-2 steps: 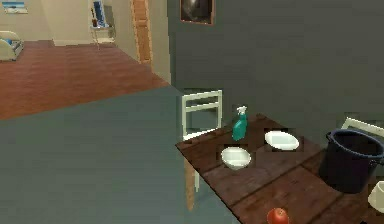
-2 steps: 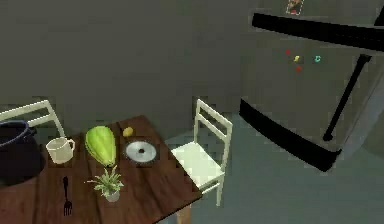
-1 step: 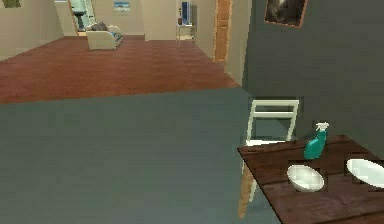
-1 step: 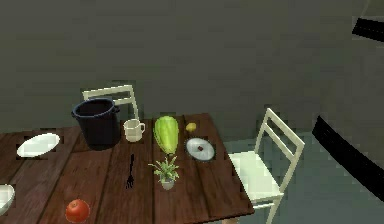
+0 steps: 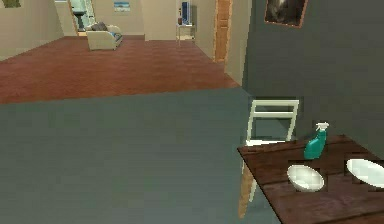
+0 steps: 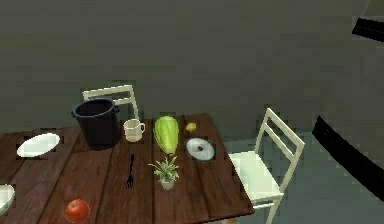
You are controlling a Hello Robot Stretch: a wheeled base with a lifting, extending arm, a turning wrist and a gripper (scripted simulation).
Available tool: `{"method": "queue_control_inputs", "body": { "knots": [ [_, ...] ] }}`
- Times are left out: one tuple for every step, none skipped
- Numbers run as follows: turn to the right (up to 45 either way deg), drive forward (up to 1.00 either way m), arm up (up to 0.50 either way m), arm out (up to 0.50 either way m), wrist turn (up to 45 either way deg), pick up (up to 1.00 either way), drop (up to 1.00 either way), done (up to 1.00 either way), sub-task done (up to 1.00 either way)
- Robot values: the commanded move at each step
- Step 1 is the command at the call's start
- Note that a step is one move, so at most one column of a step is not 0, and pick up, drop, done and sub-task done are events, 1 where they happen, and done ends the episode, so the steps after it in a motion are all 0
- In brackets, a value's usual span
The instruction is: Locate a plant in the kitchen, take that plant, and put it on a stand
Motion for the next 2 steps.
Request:
{"method": "queue_control_inputs", "body": {
  "knots": [
    [0.0,0.0,0.22,0.0,0.0,0.0,0.0,0.0,0.0],
    [0.0,0.0,0.0,0.34,0.0,0.0,0.0,0.0,0.0]
  ]
}}
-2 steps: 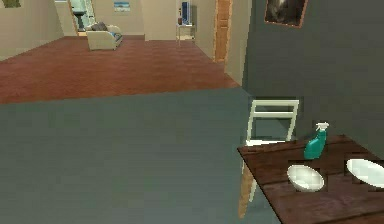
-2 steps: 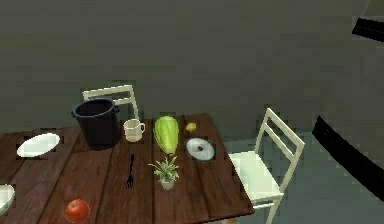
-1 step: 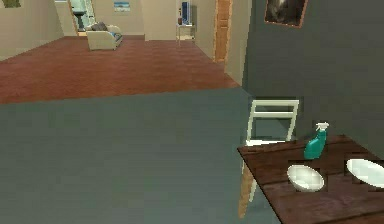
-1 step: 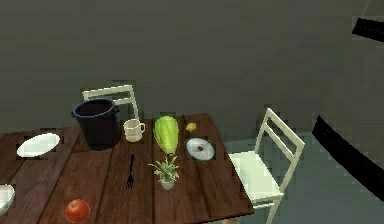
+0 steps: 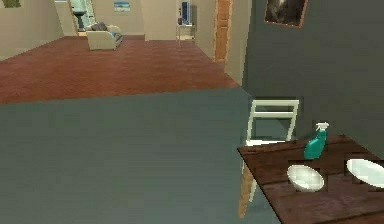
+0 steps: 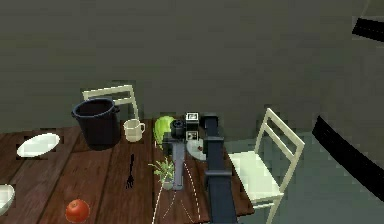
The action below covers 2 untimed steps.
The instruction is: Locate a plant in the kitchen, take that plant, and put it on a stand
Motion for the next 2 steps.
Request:
{"method": "queue_control_inputs", "body": {
  "knots": [
    [0.0,0.0,0.0,0.0,45.0,0.0,0.0,0.0,0.0],
    [0.0,0.0,0.0,0.0,45.0,0.0,0.0,0.0,0.0]
  ]
}}
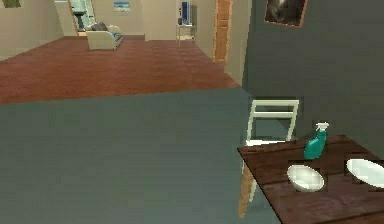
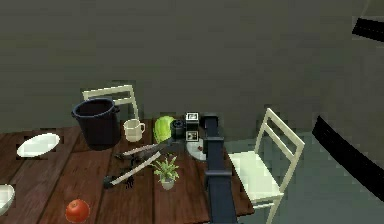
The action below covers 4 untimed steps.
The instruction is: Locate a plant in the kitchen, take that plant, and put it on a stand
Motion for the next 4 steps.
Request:
{"method": "queue_control_inputs", "body": {
  "knots": [
    [0.0,0.0,0.0,0.0,45.0,0.0,0.0,0.0,0.0],
    [0.0,0.0,0.0,0.0,9.0,0.0,0.0,0.0,0.0],
    [0.0,0.0,-0.3,0.0,0.0,0.0,0.0,0.0,0.0],
    [0.0,0.0,0.0,0.0,0.0,1.0,0.0,0.0,0.0]
  ]
}}
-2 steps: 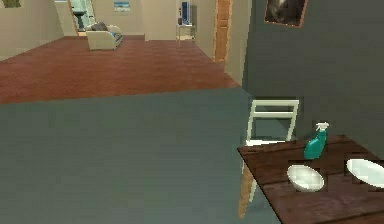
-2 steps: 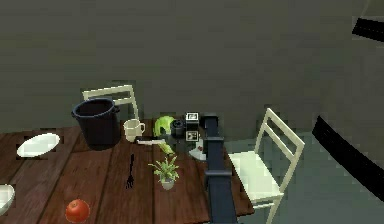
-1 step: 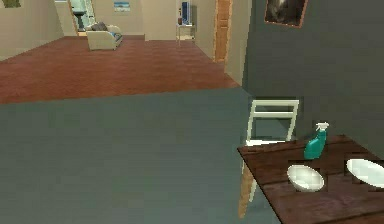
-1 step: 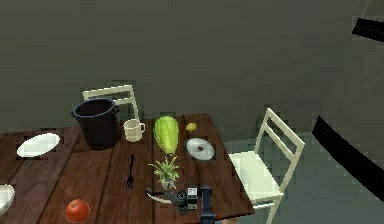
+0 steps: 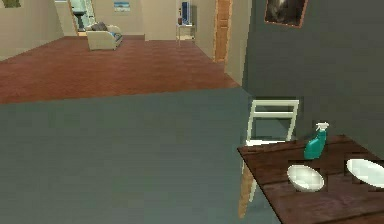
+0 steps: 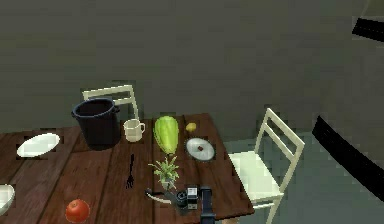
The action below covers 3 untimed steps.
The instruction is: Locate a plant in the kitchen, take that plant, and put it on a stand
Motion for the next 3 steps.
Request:
{"method": "queue_control_inputs", "body": {
  "knots": [
    [0.0,0.0,0.1,0.0,0.0,0.0,0.0,0.0,0.0],
    [0.0,0.0,0.36,0.0,0.0,0.0,0.0,0.0,0.0],
    [0.0,0.0,0.0,0.0,-45.0,0.0,0.0,0.0,0.0]
  ]
}}
